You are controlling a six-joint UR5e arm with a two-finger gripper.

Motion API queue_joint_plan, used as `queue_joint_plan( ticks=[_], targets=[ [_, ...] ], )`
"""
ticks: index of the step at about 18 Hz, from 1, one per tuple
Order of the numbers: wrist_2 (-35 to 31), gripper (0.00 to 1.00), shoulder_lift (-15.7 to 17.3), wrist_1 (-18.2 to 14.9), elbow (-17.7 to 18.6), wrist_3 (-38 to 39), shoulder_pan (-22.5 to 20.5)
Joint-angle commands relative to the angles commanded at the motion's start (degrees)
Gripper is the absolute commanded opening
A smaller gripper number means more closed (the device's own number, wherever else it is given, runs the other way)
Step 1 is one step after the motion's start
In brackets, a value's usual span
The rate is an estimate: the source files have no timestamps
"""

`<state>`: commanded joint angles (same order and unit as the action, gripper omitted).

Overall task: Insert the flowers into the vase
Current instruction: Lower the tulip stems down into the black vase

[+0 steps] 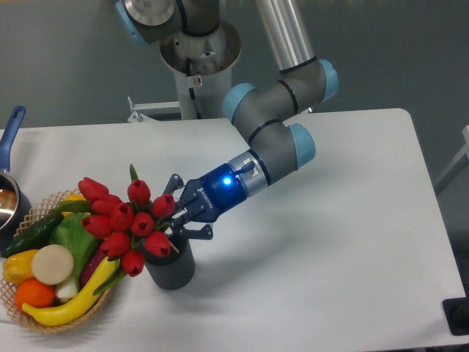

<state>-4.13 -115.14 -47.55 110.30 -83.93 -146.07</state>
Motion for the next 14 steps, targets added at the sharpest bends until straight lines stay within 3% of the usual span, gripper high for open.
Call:
queue_joint_plan(
  ticks=[6,9,10,14],
  targets=[
    [-2.2,0.05,-0.4,0.0,0.4,-0.1,0.0],
    [-2.2,0.14,-0.4,-0.1,0.1,-0.1,0.0],
    [-2.2,0.24,-0.4,0.1,-0.1,-0.3,0.0],
    [-2.2,0.47,-0.4,0.4,-0.3,-0.5,0.0]
  ],
)
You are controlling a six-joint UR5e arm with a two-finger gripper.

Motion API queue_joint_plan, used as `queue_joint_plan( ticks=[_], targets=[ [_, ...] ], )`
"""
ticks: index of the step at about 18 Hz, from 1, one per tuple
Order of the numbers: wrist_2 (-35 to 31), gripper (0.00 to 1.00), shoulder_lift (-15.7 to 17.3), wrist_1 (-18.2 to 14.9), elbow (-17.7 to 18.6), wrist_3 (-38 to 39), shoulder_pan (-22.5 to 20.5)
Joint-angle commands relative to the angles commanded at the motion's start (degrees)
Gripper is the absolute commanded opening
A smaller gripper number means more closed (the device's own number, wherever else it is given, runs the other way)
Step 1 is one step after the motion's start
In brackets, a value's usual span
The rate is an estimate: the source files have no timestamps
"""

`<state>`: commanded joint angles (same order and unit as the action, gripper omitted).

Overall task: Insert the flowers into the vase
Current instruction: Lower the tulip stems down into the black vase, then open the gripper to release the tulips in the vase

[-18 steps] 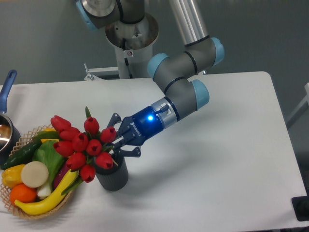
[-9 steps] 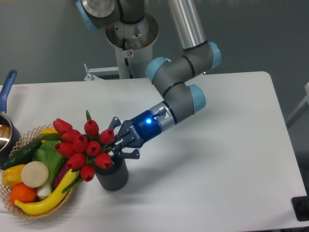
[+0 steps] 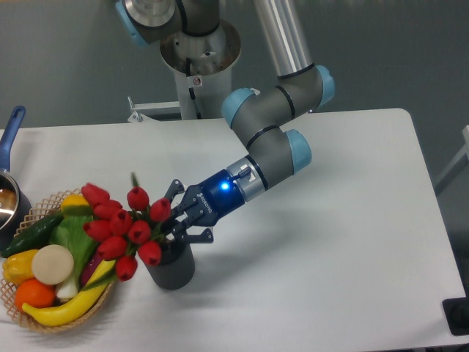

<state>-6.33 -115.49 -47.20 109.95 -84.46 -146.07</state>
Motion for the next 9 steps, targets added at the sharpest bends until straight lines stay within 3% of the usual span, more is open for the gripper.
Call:
queue_joint_plan(
  ticks=[4,8,9],
  targets=[
    [-0.1,0.78,0.1,0.0,0.0,-1.8,-0.1],
    [-0.1,1.00,0.4,0.1,0.1,-1.8,-0.5],
    [-0.1,1.00,0.5,0.1,0.0,-1.8,-0.6]
  ],
)
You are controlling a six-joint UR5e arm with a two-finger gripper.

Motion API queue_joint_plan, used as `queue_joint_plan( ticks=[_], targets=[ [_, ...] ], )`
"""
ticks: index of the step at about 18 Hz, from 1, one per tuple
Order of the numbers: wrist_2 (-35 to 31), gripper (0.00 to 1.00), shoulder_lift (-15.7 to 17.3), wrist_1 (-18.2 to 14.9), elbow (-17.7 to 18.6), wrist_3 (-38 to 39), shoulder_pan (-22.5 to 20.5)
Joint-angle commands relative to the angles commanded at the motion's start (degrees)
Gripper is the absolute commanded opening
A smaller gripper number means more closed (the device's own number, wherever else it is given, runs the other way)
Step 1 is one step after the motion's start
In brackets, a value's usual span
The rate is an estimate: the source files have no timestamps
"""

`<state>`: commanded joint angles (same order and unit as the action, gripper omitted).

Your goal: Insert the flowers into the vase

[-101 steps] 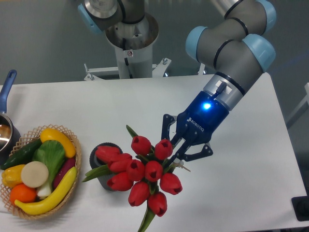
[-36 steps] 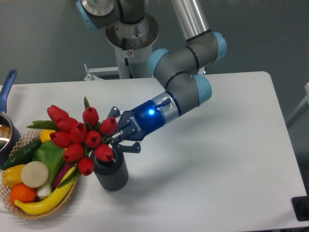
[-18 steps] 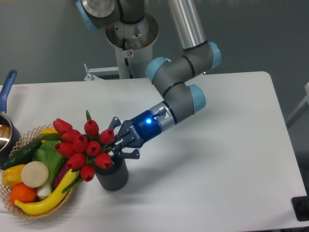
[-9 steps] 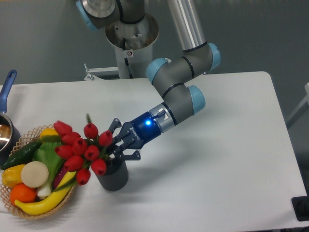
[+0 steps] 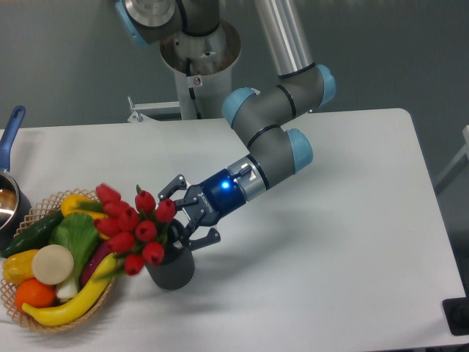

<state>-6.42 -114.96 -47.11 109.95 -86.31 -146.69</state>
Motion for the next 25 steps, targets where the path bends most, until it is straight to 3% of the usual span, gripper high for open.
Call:
queue_joint_plan(
  ticks=[4,9,16,19,23,24,25],
  targets=[
    [-1.2,1.00,1.8,0.1,-0.9,0.0,-2.2],
    [-15.5,1.00,6.4,0.1,-3.0,0.0,-3.9],
    [-22.3,1.00,12.4,0.0,-3.6,0.5,-9.1],
    [-24.9,1.00,13.4,-0.3,-9.1,1.1,-10.7],
    [-40.4,1.00,14.5,-0.6,-14.7,5.4,-11.2],
    [-48.4,1.00,16.3,-0.7,-15.2,4.9,-11.0],
    [-51.0,1.00,16.8,-0.8,-15.0,4.0,-11.0]
  ],
)
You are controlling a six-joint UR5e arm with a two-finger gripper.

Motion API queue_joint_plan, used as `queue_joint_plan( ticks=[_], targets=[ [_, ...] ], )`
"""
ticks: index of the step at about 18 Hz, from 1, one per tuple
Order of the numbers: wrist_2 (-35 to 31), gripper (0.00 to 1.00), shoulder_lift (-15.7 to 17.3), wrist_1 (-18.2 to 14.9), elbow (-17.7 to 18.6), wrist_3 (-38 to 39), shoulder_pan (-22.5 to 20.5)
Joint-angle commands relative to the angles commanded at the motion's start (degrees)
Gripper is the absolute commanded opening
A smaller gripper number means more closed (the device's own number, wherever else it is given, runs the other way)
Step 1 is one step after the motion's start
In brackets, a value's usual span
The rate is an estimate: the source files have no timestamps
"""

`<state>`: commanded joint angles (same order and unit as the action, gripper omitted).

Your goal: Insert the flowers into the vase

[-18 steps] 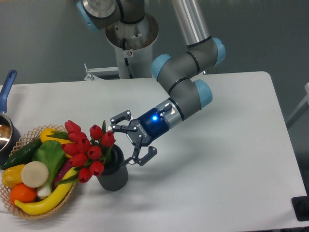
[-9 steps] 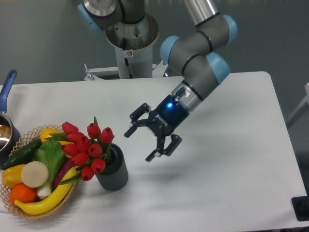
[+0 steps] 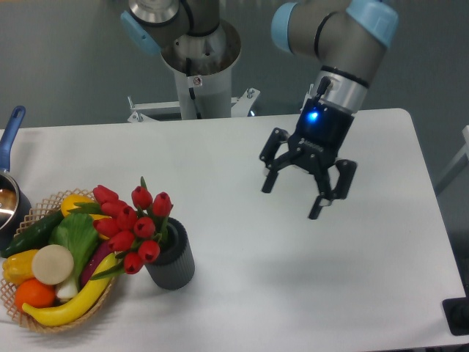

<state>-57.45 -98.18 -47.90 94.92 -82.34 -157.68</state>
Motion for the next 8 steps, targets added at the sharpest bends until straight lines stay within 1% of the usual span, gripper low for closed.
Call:
queue_joint_plan(
  ticks=[1,5,7,8],
  targets=[
    [-2.4,1.00,1.2,-1.3,0.4,-3.0,0.3],
    [-12.2,1.00,3.1,-7.9,0.6,-18.3,-0.4],
    [-14.7,1.00,3.8,-9.9,0.8,-21.8,-1.0],
    [-14.7,1.00,3.9,-10.0,1.2,-21.9,-1.1]
  ],
)
